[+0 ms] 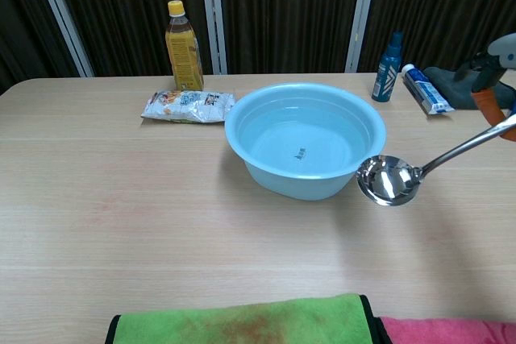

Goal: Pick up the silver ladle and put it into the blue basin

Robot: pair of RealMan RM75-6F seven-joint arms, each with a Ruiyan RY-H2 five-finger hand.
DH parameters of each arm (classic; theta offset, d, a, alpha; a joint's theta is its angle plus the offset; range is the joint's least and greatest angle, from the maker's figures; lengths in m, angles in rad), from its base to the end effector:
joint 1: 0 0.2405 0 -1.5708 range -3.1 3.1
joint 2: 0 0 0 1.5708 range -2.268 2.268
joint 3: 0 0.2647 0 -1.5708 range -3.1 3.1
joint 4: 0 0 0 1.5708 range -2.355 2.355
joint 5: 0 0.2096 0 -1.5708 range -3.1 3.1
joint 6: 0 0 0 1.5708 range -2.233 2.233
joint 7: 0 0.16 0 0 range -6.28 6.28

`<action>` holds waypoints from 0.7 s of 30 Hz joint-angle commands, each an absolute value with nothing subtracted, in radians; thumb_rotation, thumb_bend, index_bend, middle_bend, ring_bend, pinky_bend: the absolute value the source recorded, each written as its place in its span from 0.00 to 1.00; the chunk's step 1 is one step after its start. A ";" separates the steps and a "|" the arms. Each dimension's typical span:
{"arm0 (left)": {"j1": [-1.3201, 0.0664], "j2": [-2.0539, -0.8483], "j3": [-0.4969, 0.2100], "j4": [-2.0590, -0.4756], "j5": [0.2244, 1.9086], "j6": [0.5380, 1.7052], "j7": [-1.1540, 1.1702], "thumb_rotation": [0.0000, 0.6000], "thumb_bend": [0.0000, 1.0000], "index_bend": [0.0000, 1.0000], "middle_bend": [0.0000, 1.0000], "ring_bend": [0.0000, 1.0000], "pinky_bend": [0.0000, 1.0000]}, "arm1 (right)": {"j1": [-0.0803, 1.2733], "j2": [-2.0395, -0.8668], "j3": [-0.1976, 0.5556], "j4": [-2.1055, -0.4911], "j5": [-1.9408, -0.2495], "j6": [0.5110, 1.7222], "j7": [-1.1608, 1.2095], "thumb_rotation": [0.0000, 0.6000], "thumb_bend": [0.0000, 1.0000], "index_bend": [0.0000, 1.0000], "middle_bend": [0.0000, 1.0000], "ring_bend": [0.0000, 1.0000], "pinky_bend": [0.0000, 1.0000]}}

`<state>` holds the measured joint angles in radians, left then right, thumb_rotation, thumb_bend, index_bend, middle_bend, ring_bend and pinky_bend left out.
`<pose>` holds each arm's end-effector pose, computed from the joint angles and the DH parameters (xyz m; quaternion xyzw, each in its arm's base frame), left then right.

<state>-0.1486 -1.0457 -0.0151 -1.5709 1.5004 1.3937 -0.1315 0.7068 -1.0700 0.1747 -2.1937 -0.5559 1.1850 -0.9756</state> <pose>-0.3289 0.2117 0.1751 -0.6197 -0.4104 -0.3731 0.5553 -0.1570 -0.3022 0.1003 0.7422 -0.3760 0.1814 0.5242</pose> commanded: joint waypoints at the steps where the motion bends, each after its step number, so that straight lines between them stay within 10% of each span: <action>1: -0.149 -1.047 -0.018 -1.570 1.494 1.390 -0.129 1.00 0.49 0.07 0.00 0.00 0.00 | 0.789 -1.053 0.215 -2.217 -0.456 1.196 -1.020 1.00 0.70 0.68 0.08 0.00 0.00; 21: -0.146 -1.048 -0.047 -1.573 1.420 1.374 -0.119 1.00 0.49 0.07 0.00 0.00 0.00 | 1.162 -1.159 0.295 -1.991 0.018 1.061 -1.088 1.00 0.70 0.69 0.09 0.00 0.00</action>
<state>-0.1479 -1.0487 -0.0425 -1.5707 1.4293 1.3753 -0.1225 1.1339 -1.1359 0.2932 -2.0353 -0.0094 1.0903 -1.0845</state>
